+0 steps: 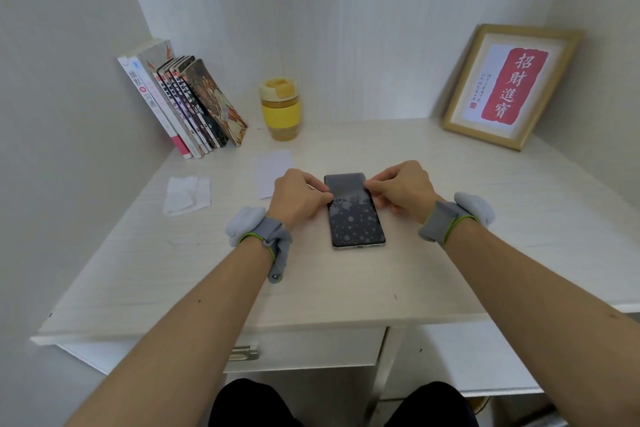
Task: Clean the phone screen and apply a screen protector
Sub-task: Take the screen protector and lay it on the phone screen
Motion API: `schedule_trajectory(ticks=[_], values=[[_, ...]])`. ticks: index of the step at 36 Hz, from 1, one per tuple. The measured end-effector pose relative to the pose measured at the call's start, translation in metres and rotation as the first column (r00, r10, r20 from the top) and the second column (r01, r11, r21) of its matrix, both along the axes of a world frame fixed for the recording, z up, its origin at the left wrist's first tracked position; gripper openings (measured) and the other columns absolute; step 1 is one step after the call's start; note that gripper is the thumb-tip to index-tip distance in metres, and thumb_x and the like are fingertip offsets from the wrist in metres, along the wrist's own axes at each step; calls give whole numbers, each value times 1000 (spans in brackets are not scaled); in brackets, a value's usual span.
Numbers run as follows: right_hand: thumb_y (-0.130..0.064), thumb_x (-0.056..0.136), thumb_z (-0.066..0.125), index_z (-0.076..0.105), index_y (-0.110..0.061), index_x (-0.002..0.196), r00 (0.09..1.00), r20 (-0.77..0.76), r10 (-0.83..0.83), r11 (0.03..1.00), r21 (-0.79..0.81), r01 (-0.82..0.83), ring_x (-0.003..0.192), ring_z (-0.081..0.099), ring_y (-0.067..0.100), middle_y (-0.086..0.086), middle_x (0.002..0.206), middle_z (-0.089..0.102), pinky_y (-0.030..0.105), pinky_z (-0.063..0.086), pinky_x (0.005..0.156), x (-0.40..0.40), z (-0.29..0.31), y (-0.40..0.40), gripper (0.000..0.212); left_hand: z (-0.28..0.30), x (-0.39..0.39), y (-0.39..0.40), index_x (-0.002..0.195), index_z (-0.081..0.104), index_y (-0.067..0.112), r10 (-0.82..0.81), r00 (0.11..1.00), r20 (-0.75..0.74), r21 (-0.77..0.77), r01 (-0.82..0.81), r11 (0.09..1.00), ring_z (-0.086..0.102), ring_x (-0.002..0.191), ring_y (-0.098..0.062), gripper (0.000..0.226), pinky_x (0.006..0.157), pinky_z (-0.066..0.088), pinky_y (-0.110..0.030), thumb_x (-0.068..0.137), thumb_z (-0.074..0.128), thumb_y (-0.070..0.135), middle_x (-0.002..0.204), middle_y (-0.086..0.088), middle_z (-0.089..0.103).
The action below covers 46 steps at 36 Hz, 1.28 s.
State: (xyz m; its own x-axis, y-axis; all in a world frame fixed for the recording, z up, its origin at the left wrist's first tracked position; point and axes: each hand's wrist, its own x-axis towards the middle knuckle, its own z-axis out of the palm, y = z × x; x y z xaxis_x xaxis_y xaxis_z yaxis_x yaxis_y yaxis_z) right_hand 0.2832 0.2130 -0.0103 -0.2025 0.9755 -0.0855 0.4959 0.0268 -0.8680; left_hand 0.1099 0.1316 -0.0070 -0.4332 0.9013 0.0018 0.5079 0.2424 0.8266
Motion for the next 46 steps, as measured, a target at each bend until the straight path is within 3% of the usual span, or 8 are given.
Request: schedule_trajectory(ticks=[13,25,32,35,40,46], values=[[-21,82,77,77,-11,79,1000,-6,-29,999,-38,29,67,73,22,10,69,75,24,47,46,-2,1,0,11,0,-1,0,94,70,11,-17,1000,2,-5,17,1000,60,53,-14,18,66,58,-27,78,77,17,78,-14,74],[-19,80,79,77,-9,79,998,-15,-55,996,-72,54,59,70,17,9,70,75,20,42,39,-2,1,2,10,-3,-1,3,99,72,9,-12,1000,-18,3,12,1000,63,58,-14,25,80,59,-35,77,78,20,80,-11,74],[-19,81,79,76,-11,80,999,-22,-42,997,-63,41,56,69,16,8,70,75,17,40,37,-2,1,2,8,-5,-1,4,124,61,13,-35,999,-28,-3,35,999,65,70,-16,49,88,57,-39,79,77,22,82,-7,75],[-18,81,78,76,-14,79,999,-21,-36,998,-51,35,55,69,16,7,70,75,16,39,36,-2,1,2,5,-3,-1,5,124,62,15,-72,996,-48,-16,72,997,64,70,-16,44,87,57,-38,81,74,20,86,-8,75],[-22,83,77,76,-14,82,1000,-9,-25,999,-41,24,56,69,15,6,71,75,17,41,37,-3,0,3,9,0,0,6,119,65,15,-111,991,-69,-69,106,992,67,97,-25,35,93,54,-40,85,69,20,98,-8,73],[-27,88,72,73,-10,92,1000,-1,-19,999,-41,18,55,69,16,7,77,75,18,41,36,-4,2,7,18,3,-2,10,117,65,14,-117,991,-61,-87,111,990,65,102,-30,30,94,54,-43,88,65,23,106,-11,70]])
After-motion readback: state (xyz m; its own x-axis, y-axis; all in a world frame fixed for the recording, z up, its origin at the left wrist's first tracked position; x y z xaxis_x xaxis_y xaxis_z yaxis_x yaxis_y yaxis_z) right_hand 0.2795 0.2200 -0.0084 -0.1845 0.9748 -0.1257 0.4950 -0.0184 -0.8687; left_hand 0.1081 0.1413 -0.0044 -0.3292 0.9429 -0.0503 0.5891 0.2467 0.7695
